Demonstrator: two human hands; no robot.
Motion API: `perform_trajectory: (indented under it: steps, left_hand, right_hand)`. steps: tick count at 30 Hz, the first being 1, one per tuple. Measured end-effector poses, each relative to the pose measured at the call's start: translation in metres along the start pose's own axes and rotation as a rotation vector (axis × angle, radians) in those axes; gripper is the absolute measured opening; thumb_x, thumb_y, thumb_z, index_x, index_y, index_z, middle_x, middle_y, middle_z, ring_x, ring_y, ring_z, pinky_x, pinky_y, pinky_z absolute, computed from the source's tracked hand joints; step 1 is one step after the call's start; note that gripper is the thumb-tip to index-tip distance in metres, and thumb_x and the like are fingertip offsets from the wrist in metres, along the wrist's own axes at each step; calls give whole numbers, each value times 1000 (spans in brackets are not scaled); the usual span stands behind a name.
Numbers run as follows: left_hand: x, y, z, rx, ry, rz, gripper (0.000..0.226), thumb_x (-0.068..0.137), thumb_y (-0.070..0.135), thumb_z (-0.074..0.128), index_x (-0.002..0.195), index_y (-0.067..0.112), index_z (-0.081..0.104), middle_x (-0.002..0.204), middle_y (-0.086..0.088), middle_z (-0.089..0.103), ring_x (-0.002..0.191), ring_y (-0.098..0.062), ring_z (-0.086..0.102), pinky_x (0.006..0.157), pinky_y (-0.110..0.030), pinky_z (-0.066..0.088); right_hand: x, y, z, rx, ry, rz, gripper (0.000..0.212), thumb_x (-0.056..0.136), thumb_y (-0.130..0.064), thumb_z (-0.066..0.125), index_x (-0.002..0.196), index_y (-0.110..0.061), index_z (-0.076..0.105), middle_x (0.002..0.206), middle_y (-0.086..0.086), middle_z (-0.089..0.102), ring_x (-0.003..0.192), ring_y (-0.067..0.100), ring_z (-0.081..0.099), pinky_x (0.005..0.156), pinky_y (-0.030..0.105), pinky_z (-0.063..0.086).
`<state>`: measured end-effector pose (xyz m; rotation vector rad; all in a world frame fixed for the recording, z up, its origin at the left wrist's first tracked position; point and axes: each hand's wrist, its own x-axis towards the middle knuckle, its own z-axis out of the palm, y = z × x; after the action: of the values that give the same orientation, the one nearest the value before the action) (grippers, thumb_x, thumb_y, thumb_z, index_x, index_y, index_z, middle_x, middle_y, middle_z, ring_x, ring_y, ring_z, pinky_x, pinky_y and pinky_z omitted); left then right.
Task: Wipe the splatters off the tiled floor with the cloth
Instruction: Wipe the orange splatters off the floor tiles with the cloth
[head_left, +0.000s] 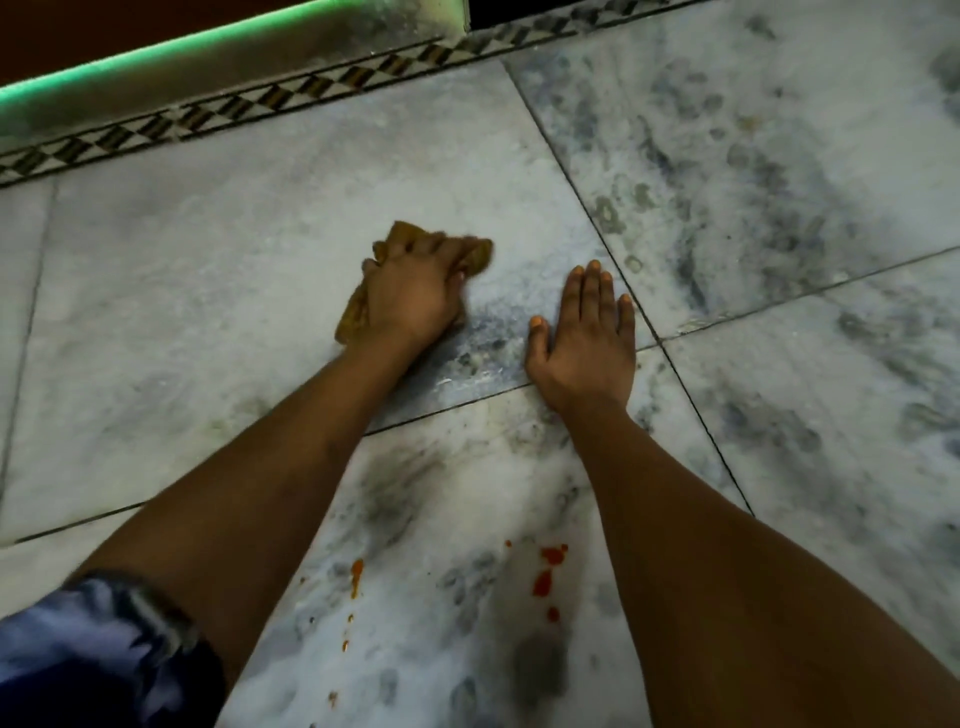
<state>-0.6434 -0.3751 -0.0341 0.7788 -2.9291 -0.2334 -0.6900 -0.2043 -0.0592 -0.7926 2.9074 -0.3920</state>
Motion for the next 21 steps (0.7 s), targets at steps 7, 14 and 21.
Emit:
perform_trajectory:
  steps: [7, 14, 21]
  left_hand:
    - [-60, 3, -19, -125, -150, 25, 40, 91, 26, 49, 129, 39, 50, 134, -3, 50, 123, -31, 44, 95, -49, 40]
    - [-142, -44, -76, -321, 71, -4, 44, 88, 35, 38, 130, 34, 52, 131, 6, 58, 117, -22, 54, 89, -35, 44]
    - [-264, -109, -131, -237, 32, -89, 44, 88, 38, 37, 130, 37, 50, 128, 7, 59, 109, -21, 58, 82, -34, 48]
  right_hand:
    - [-6, 2, -11, 73, -60, -31, 70, 92, -45, 14, 149, -5, 8, 158, 11, 4, 146, 20, 2, 117, 33, -4]
    - [-70, -37, -15, 169, -98, -273, 86, 82, -59, 7, 148, -5, 19, 157, 11, 14, 146, 20, 9, 115, 27, -3]
    - [-175, -71, -12, 51, -162, -450, 90, 76, -61, -5, 150, -12, 10, 158, 6, 4, 146, 18, 2, 115, 32, -7]
